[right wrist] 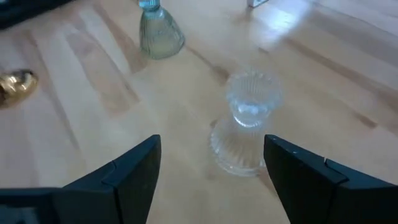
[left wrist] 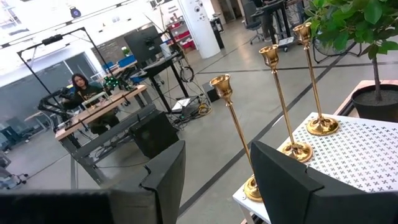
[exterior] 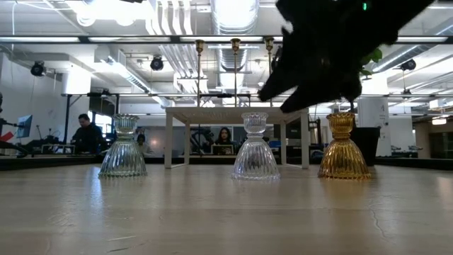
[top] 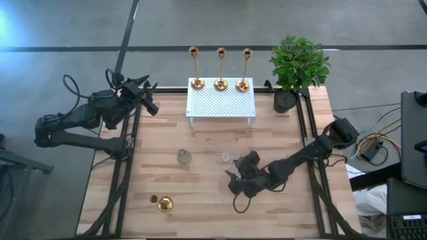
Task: Pick & Place candle stick holders
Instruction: Put the transparent glass candle holder on the shelf
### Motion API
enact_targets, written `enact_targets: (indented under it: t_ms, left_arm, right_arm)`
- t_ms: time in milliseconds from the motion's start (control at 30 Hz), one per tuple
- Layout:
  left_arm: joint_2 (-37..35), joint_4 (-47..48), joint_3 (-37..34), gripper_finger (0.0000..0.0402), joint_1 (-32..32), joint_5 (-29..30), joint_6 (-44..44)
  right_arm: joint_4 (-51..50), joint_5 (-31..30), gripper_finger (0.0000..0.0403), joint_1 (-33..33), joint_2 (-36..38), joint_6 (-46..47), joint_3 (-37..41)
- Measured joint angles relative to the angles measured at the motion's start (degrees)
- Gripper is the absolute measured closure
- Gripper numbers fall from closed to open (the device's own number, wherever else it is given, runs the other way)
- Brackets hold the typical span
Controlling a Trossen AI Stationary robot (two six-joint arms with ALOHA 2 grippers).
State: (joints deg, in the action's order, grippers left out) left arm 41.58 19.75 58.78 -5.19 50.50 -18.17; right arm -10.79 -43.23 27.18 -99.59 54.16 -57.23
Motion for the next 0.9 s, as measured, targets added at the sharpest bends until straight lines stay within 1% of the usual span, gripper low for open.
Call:
enact_targets:
  t_ms: [133,200,367,500,667,900]
  left_arm:
    - [0.2,0.04,0.0,0.0214,0.0,0.0,-0.11]
    - [0.37,0.04,0.0,0.0214,0.0,0.0,-0.52]
    - [0.92,0.04,0.0,0.0214,0.0,0.0,-3.22]
    - [1.39,0.02,0.0,0.0214,0.0,0.0,-3.17]
    - [2.27,0.0,0.0,0.0214,0.0,0.0,-2.75]
    - [3.19,0.0,0.0,0.0214,0.0,0.0,-2.71]
  right_arm:
    - [9.72,-0.41,0.0127,-0.75,-0.04,-7.14,4.88]
    - [12.21,-0.21,0.0133,-1.36,0.02,-9.61,6.27]
    - [13.63,0.4,0.0147,-3.81,0.04,-10.44,8.4]
    - [16.11,4.81,0.0156,-5.39,0.11,-12.65,8.42]
    - [16.15,6.26,0.0165,-7.12,0.1,-13.87,8.25]
    - [16.14,11.28,0.0177,-8.73,0.17,-14.69,7.97]
